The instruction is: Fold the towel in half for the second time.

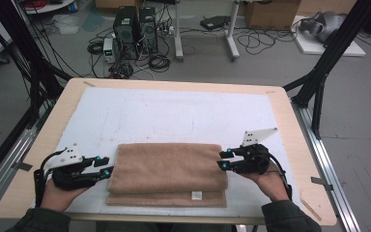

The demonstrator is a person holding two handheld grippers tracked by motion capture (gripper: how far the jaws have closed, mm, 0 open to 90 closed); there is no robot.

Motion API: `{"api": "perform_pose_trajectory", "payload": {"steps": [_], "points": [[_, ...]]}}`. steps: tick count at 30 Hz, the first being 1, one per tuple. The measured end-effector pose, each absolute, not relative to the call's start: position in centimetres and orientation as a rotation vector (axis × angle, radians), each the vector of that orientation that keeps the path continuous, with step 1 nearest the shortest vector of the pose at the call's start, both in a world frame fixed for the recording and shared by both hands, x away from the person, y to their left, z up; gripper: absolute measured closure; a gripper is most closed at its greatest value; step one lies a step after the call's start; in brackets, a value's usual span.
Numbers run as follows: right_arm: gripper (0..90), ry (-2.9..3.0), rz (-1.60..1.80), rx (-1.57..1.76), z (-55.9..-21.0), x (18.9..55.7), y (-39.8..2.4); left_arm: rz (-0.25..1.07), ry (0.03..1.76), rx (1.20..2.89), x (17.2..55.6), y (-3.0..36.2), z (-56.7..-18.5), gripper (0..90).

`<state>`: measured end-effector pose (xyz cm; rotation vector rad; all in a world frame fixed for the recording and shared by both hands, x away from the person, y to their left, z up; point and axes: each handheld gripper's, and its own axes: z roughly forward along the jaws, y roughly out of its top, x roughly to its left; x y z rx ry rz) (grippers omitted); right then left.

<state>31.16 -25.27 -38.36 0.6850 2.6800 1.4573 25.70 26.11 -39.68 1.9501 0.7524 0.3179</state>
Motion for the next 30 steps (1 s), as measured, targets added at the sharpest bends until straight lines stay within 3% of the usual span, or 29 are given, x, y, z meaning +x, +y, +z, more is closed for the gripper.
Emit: {"api": "perform_pose_trajectory", "payload": {"steps": [5, 11, 19, 22, 23, 25, 30], "points": [[55.2, 2.648, 1.332, 0.741, -39.3, 33.6, -24.3, 0.338, 0.807, 1.968, 28.6, 24.9, -40.3, 58.5], [43.1, 2.656, 1.221, 0.795, -40.6, 36.6, -23.2, 0.385, 0.890, 2.017, 32.4, 23.7, -41.7, 53.4], [39.4, 2.729, 1.122, 0.849, -42.8, 38.2, -22.6, 0.286, 1.000, 2.051, 34.6, 23.6, -44.0, 45.0], [49.7, 2.759, 1.135, 0.870, -43.1, 38.4, -22.6, 0.265, 0.998, 2.051, 34.6, 23.7, -44.0, 55.6], [60.6, 2.769, 1.149, 0.882, -43.2, 38.4, -22.7, 0.253, 0.993, 2.046, 34.6, 23.6, -44.0, 65.0], [75.5, 2.788, 1.185, 0.878, -43.0, 38.5, -22.8, 0.278, 0.982, 2.056, 34.3, 23.3, -43.8, 74.0], [80.5, 2.764, 1.171, 0.858, -42.0, 38.5, -22.7, 0.340, 1.001, 1.983, 34.1, 23.3, -43.0, 80.0]]}}
